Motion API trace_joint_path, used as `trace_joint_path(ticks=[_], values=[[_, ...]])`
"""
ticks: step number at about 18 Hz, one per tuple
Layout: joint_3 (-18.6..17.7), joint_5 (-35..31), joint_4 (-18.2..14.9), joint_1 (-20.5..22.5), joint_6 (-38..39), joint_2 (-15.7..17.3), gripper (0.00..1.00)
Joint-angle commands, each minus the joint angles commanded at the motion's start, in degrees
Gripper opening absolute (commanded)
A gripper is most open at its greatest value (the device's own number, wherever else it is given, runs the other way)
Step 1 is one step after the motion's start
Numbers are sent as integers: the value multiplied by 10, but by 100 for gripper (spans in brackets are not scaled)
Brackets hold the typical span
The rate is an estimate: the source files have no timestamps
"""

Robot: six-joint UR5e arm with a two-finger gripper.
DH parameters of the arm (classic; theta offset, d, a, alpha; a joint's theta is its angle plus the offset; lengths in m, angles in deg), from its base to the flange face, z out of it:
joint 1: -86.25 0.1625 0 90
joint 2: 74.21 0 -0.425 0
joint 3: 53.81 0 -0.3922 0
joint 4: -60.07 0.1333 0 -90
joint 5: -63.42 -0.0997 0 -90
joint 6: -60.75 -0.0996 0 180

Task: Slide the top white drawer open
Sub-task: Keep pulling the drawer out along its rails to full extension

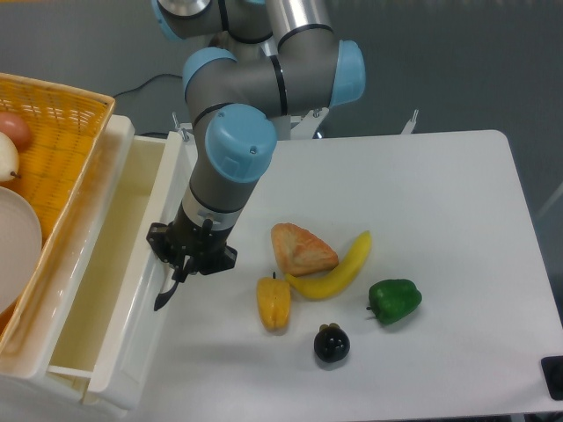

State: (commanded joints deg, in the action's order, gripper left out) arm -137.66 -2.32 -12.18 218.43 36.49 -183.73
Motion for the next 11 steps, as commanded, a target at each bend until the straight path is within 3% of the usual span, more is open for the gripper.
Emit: trace_joint_path(ticks=[11], values=[[-1,-11,0,16,-4,0,16]])
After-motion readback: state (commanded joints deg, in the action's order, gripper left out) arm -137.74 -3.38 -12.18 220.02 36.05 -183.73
